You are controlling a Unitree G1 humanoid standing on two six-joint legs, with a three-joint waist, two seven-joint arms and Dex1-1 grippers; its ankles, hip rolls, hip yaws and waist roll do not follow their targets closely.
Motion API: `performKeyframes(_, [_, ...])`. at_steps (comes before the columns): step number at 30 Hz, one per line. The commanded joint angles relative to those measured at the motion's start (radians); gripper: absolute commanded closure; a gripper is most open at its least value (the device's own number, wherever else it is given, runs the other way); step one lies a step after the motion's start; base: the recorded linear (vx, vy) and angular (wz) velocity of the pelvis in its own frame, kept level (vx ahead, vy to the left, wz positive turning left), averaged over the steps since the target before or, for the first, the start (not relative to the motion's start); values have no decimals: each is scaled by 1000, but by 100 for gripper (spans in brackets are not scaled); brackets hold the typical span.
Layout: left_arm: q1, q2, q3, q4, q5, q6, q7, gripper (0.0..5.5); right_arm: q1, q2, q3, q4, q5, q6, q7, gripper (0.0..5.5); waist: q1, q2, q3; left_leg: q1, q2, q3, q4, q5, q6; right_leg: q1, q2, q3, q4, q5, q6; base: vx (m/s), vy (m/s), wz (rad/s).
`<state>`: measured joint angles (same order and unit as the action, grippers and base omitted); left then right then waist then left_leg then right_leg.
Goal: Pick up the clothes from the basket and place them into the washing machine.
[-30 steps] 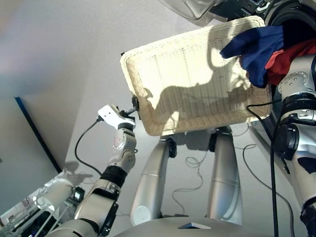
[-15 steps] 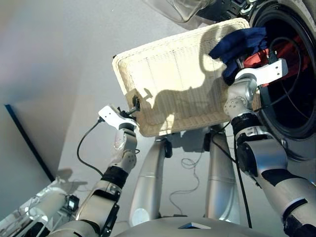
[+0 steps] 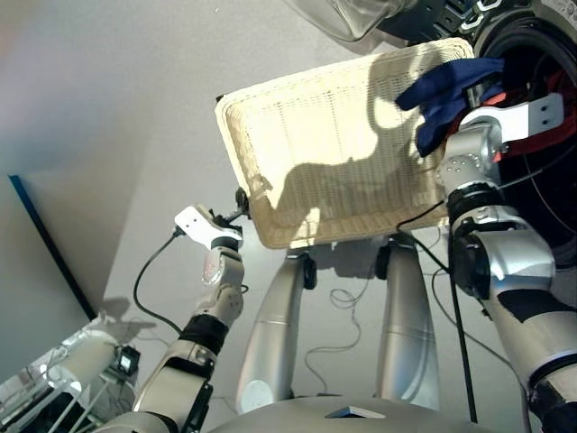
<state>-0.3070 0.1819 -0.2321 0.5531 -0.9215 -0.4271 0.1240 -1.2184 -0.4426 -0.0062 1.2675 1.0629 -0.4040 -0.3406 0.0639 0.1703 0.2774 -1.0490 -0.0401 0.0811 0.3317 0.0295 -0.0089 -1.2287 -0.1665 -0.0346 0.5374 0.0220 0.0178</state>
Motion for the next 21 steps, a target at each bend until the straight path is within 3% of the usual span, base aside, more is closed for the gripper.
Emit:
performKeyframes(1, [19,67,7,-24,22,-18,-7,0,-124,-31,82,18,-78,26,-19,550,33,32,-17,30,26,-39,55,-125,-5,72,6,-26,11,-93,76,0,0,0])
performKeyframes(5, [21,69,4,-32,36,-19,2,0,-142,-71,90,3,-100,11,-58,550,28,32,-19,41,24,-35,49,-123,-7,83,6,-25,2,-90,76,0,0,0])
performKeyframes(9, [35,71,22,-54,46,-26,14,0,-117,-132,55,-118,-125,-64,-121,550,11,30,-22,58,23,-27,44,-128,-6,96,12,-19,-10,-82,79,0,0,0])
performKeyframes(11, [34,68,48,-56,64,-39,23,0,-79,-207,7,-250,-214,-144,-221,550,-9,29,-22,65,21,-21,40,-134,-5,101,15,-13,-19,-78,82,-9,29,-13])
performKeyframes(13, [31,66,48,-54,72,-42,28,0,-58,-222,-17,-307,-286,-154,-295,550,-10,29,-23,70,19,-21,37,-135,-4,103,16,-12,-21,-77,84,0,0,0])
performKeyframes(14, [28,65,57,-51,89,-52,38,0,-39,-277,-51,-349,-404,-170,-411,550,-19,32,-24,71,16,-17,33,-136,-2,103,16,-10,-27,-75,86,0,0,0])
performKeyframes(18, [26,62,51,-64,105,-66,59,0,6,-311,-129,-425,-616,-124,-645,550,-26,34,-32,66,12,-17,33,-133,8,95,19,0,-31,-67,88,-35,15,-13])
performKeyframes(19, [30,62,49,-67,108,-65,61,0,26,-313,-145,-420,-633,-98,-664,550,-32,34,-28,54,13,-5,38,-116,14,85,13,-8,-33,-47,81,0,0,0])
performKeyframes(20, [32,65,46,-68,106,-65,63,0,32,-314,-150,-398,-634,-76,-670,550,-28,35,-38,61,10,-17,41,-139,10,92,18,3,-23,-71,89,0,0,0])
performKeyframes(21, [34,66,43,-71,102,-67,62,0,33,-312,-140,-379,-626,-62,-648,550,-26,33,-41,57,9,-16,42,-136,11,89,16,3,-24,-67,88,68,24,-58])
